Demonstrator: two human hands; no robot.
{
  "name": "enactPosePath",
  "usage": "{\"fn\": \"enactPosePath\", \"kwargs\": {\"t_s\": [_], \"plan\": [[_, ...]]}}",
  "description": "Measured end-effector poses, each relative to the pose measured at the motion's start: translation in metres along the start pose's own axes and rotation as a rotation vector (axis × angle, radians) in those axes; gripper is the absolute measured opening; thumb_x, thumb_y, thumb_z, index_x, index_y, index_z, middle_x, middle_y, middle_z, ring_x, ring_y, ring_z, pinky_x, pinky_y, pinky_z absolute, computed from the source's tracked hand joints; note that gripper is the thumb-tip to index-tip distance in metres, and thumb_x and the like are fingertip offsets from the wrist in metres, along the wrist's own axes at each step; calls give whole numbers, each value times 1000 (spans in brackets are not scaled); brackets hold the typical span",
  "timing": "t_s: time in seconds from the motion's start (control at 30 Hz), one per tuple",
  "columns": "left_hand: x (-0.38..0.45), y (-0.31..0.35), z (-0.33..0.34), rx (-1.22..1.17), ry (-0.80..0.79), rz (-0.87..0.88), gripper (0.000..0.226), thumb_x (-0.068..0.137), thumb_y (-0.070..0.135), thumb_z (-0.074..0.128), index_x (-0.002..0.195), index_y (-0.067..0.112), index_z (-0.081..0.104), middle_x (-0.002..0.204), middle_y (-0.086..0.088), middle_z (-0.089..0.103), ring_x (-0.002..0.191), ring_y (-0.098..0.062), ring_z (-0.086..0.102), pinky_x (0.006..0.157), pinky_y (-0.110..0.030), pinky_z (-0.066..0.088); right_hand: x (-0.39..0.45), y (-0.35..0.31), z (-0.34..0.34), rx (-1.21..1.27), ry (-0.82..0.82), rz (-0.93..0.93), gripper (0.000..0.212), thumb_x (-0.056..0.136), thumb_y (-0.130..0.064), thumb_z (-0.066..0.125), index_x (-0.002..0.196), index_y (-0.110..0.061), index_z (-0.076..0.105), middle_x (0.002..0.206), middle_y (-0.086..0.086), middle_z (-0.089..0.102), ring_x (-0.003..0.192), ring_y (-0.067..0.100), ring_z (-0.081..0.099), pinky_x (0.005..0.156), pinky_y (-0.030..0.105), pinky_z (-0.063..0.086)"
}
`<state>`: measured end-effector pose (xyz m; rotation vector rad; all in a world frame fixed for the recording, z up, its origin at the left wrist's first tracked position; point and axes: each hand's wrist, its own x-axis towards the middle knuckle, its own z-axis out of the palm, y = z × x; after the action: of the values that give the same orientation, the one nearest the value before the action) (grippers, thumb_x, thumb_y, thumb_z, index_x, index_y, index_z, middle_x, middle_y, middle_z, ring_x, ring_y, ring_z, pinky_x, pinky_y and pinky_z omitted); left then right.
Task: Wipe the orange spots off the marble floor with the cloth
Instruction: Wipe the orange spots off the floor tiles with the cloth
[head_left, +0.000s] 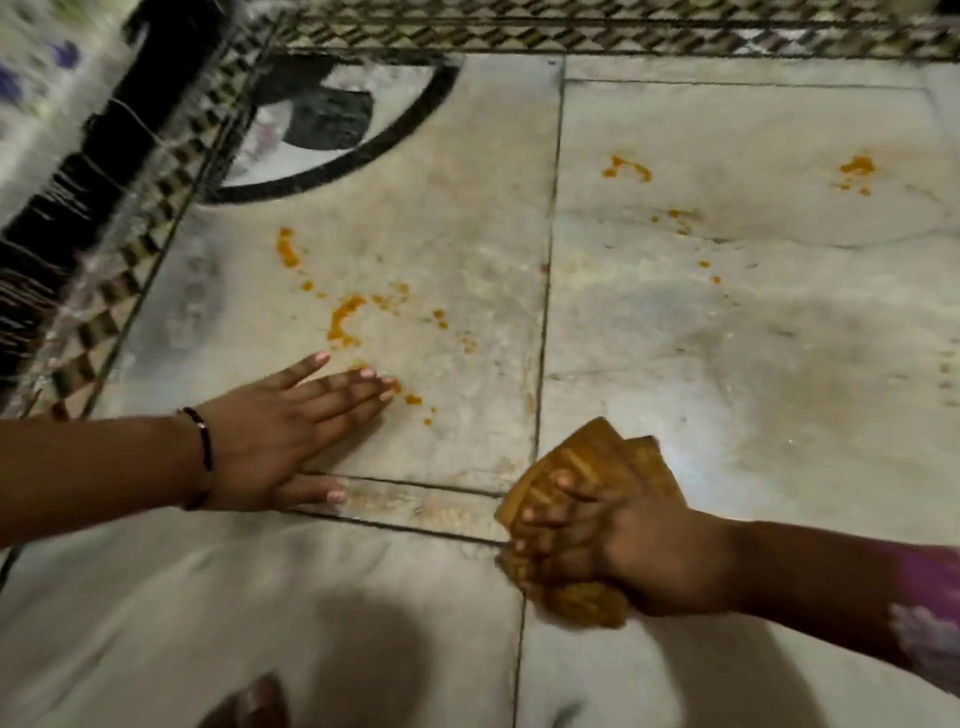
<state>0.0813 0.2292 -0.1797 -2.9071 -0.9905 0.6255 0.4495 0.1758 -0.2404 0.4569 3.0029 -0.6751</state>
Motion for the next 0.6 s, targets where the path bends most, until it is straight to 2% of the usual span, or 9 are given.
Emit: {"fn": "enactPosePath", "kwargs": {"t_s": [0.07, 0.13, 0.2, 0.27, 0.37, 0.47, 0.53, 0.6], "plan": [[2, 5, 16, -85, 36, -155, 92, 85, 73, 21, 148, 7, 13, 153, -14, 22, 140, -21, 17, 113, -43, 4, 45, 2, -8, 83, -22, -30, 48, 81, -25, 43, 127, -26, 57, 138, -2, 53, 133, 16, 40, 114, 41, 22], [2, 6, 29, -161, 74, -255, 96, 83, 76, 17, 149, 7, 4, 155, -15, 13, 143, -23, 8, 113, -45, -1, 79, 10, -16, 136, 108, 77, 45, 82, -25, 40, 122, -26, 61, 133, 0, 57, 128, 16, 46, 112, 40, 28], [0, 2, 39, -203, 124, -316, 99, 82, 79, 16, 149, 9, -2, 157, -11, 2, 144, -22, -1, 114, -45, -6, 94, 30, -23, 253, 244, 335, 46, 81, -27, 47, 126, -27, 56, 137, 0, 51, 132, 13, 38, 115, 34, 18], [3, -1, 50, -262, 158, -377, 101, 80, 80, 16, 148, 10, -7, 157, -9, -7, 145, -20, -5, 114, -45, -11, 87, 44, -22, 276, 419, 583, 55, 77, -23, 53, 131, -27, 47, 139, -2, 46, 136, 18, 34, 114, 37, 10], [6, 3, 63, -373, 182, -479, 103, 78, 82, 14, 148, 10, -8, 157, -8, -11, 144, -20, -9, 113, -46, -13, 49, 20, -13, 179, 437, 761, 57, 77, -29, 48, 133, -31, 43, 141, -3, 44, 139, 16, 27, 117, 38, 8], [7, 10, 75, -474, 202, -531, 110, 74, 85, 14, 148, 7, -5, 157, -10, -10, 144, -20, -11, 113, -49, -11, 52, -47, 10, 127, 355, 765, 73, 69, -23, 58, 138, -36, 39, 139, 0, 49, 139, 8, 23, 117, 29, 3], [8, 11, 80, -510, 240, -499, 112, 72, 87, 14, 148, 6, -4, 158, -12, -6, 145, -22, -7, 113, -53, -7, 87, -73, 25, 62, 363, 609, 62, 75, -28, 58, 135, -33, 43, 138, -4, 51, 135, 12, 31, 116, 32, 7], [6, 10, 82, -568, 299, -491, 113, 72, 86, 13, 148, 4, -1, 157, -15, -3, 145, -24, -3, 113, -53, -7, 134, -64, 22, 111, 321, 476, 53, 81, -28, 49, 134, -26, 47, 142, -5, 47, 136, 15, 32, 115, 37, 10]]}}
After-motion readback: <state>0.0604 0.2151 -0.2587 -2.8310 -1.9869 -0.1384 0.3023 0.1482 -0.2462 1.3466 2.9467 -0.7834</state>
